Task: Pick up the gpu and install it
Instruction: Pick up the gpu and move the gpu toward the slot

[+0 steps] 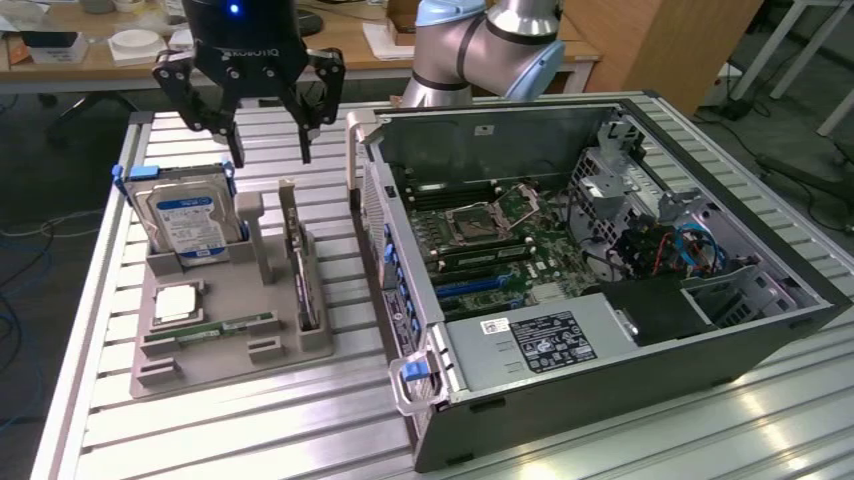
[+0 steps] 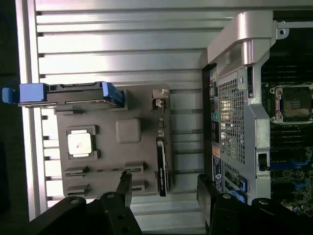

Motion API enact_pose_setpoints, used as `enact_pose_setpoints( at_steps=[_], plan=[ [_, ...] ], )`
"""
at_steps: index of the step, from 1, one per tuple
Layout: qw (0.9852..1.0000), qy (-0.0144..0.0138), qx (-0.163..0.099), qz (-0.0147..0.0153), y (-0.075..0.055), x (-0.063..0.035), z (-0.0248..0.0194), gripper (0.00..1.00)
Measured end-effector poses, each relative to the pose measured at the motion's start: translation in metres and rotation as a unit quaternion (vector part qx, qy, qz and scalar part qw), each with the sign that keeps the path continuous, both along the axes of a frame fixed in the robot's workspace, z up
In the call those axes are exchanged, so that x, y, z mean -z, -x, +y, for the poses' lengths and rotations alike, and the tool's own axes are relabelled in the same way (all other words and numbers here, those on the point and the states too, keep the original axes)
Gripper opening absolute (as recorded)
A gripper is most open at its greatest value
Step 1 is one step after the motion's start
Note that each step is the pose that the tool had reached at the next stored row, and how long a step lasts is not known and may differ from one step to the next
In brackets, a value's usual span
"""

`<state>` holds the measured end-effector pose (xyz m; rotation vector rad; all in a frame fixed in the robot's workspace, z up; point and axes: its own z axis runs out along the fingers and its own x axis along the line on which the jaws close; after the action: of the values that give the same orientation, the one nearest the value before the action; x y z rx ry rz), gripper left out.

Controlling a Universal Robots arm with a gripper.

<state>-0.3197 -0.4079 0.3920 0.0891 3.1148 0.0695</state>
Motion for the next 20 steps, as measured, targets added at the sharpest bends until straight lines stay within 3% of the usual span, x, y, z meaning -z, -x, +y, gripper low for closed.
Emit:
enact_pose_setpoints(
  at_steps=[6,20],
  plan=[
    [0.9995,0.0,-0.03,0.0,-0.0001,0.0011,-0.0008,0.65],
    [0.9993,0.0003,-0.037,0.0001,0.0,0.0096,-0.0033,0.65]
  ],
)
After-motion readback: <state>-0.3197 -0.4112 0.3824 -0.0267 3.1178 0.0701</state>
